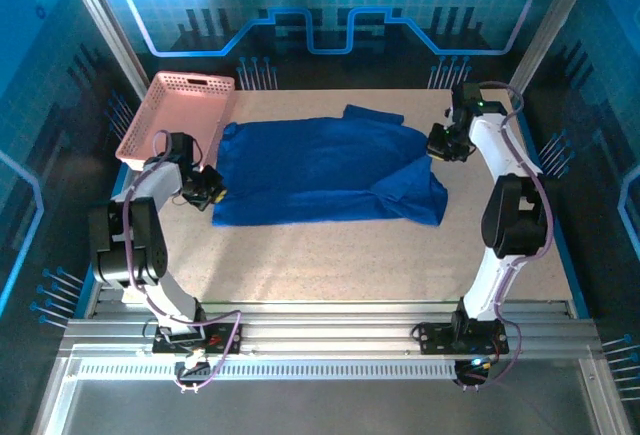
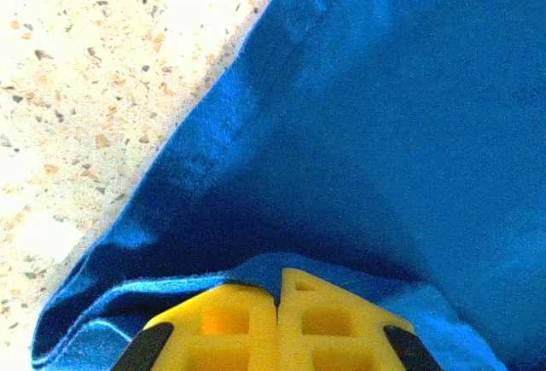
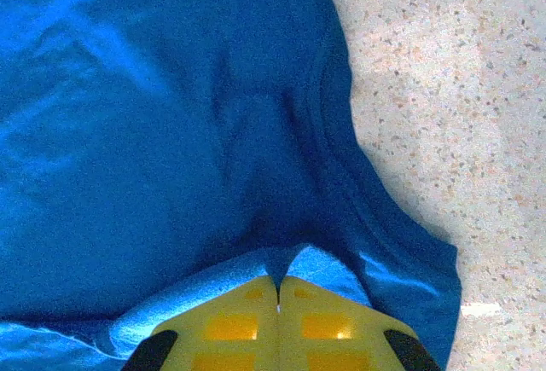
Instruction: Fold and stack the t-shirts
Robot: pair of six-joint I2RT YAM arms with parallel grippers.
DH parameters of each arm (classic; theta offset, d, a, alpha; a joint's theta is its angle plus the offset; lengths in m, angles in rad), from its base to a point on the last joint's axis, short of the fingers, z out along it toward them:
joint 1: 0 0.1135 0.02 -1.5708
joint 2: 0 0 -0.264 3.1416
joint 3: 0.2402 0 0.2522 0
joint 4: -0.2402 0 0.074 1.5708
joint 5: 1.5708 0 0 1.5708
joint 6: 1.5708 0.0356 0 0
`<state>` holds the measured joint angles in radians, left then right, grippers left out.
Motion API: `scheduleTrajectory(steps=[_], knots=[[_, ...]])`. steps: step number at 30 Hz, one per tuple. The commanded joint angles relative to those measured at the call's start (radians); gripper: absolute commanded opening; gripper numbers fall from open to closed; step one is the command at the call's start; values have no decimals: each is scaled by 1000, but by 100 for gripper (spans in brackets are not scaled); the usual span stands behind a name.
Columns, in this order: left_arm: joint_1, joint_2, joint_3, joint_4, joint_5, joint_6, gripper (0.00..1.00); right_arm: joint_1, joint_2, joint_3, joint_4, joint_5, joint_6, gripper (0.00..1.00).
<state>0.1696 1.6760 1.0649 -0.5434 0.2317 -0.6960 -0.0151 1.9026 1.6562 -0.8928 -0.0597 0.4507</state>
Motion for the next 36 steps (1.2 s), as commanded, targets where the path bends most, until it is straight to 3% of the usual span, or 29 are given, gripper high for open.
scheduleTrajectory(steps=[1,10,13,17,19,23,27,30,36], knots=[[13,26,19,3,-18,28,5,23,42,61,-35,7,-21,0],[12,68,61,29,-1,26,7,66,175,225,-94,19,-49,0],[4,83,71,77,49,14,17,78,227,288,-108,30,-52,0],[-25,68,114,75,56,4,49,87,306,408,-120,9,-57,1],[-45,37,135,65,61,-16,63,93,344,480,-117,-31,-75,18],[-104,-57,150,60,77,-52,73,98,305,507,-70,-50,-104,49],[-167,-171,108,49,68,-81,76,97,103,294,4,-43,-163,69],[-218,-231,42,59,65,-85,77,80,-57,84,-22,-20,-168,70],[-266,-243,-138,171,88,-149,72,-6,-271,-415,97,-136,-93,66]])
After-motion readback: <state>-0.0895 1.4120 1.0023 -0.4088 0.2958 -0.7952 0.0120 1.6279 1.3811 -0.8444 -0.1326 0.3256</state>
